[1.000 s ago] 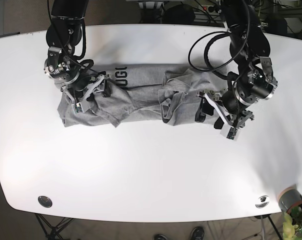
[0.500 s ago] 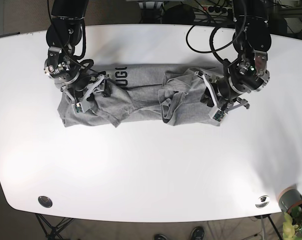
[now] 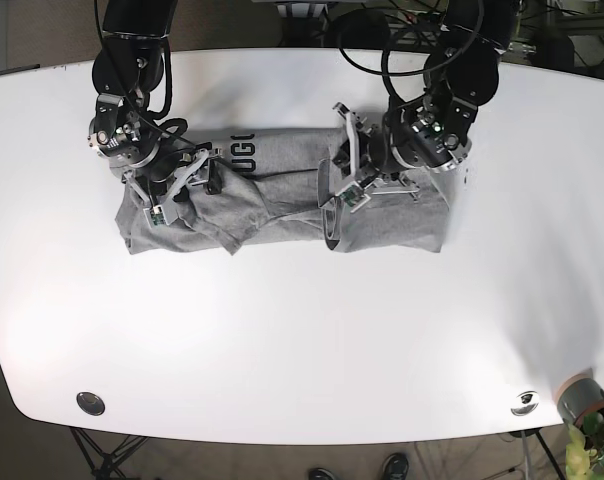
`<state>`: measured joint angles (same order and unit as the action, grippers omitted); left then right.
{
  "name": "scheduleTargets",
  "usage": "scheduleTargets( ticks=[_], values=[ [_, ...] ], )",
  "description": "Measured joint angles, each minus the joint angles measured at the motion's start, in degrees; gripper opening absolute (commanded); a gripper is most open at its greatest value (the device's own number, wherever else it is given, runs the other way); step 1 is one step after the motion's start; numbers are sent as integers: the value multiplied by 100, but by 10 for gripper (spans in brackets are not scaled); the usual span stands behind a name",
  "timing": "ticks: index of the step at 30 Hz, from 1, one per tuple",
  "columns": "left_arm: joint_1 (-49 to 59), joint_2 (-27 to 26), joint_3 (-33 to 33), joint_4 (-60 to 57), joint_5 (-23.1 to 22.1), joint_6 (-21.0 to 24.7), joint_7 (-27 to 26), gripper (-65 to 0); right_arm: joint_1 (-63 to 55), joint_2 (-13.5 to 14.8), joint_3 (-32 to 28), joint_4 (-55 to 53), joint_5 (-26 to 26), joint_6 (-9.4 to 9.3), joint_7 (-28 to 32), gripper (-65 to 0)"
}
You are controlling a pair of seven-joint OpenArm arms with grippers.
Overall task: Fold the T-shirt properly
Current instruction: 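Move the left gripper to the strip's middle and grasp it, then grasp the strip ends with both grippers near the middle fold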
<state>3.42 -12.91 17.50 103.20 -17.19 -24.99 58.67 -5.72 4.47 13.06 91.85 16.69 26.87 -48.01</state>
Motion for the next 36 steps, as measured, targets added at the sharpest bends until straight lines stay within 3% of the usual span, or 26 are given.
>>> scheduleTargets(
  ticks=[8,12,20,26,29,33,36],
  values=[
    [-426,-2,798,-378,20,13,-33,-547,-2,-2,0,0,0,0,2,-287],
    [-426,2,734,-127,-42,-13,0,-547,-2,0,0,0,2,0,2,-287],
    [-304,20,-1038,732,-87,-2,-107,-547,-9,-2,22,107,149,-11,-125,-281],
    [-227,131,-2557,654,-988,-2,13,-535,61,28,514,208,1202,-52,-385,-277],
    [-214,125,-3084,407,-1384,-2,-46,-438,136,70,802,208,1589,-50,-437,-205],
    [-103,15,-3563,-138,-1897,20,24,-253,245,243,1040,201,2240,-37,-922,-76],
    [-35,-31,-3877,-498,-2280,13,-4,-247,326,400,1298,195,2750,-42,-970,-87]
  ],
)
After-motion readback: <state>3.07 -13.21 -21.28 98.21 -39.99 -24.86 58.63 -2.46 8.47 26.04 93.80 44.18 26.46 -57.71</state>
